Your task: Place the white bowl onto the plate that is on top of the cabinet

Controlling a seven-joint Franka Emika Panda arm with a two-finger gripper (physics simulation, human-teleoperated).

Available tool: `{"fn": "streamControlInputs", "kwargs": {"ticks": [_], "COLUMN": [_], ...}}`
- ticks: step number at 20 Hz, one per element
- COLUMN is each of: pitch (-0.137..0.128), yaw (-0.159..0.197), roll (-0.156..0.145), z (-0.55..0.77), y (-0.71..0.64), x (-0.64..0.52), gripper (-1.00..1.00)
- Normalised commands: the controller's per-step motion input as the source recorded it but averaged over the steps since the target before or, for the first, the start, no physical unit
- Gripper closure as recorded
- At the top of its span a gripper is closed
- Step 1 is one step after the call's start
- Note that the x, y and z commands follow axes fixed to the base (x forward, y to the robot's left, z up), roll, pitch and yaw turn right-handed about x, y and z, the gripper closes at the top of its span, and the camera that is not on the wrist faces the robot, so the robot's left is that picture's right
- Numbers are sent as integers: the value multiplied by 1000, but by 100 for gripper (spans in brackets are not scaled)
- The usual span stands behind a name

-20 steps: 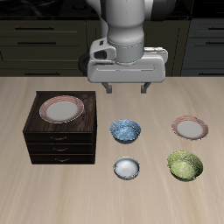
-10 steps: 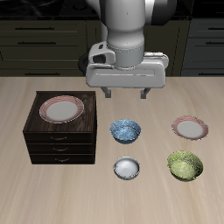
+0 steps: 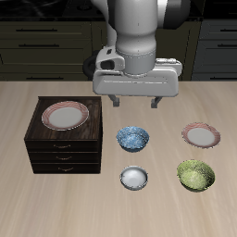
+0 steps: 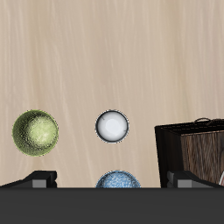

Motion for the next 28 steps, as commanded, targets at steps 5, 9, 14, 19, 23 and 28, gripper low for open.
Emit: {"fn": "streamControlInputs", "kwargs": {"ticks": [5, 9, 14, 19, 23, 28], "pitch": [33, 26, 21, 19, 31, 50], "yaw": [5, -18, 16, 5, -16, -16], "roll": [21, -2, 6, -4, 3, 2], "z": [-259, -246, -341, -201, -308, -404], "y": [39, -8, 60, 2, 27, 2], "x": [67, 61, 67, 65, 56, 75], "gripper": [-100, -100, -100, -100, -100, -100]}}
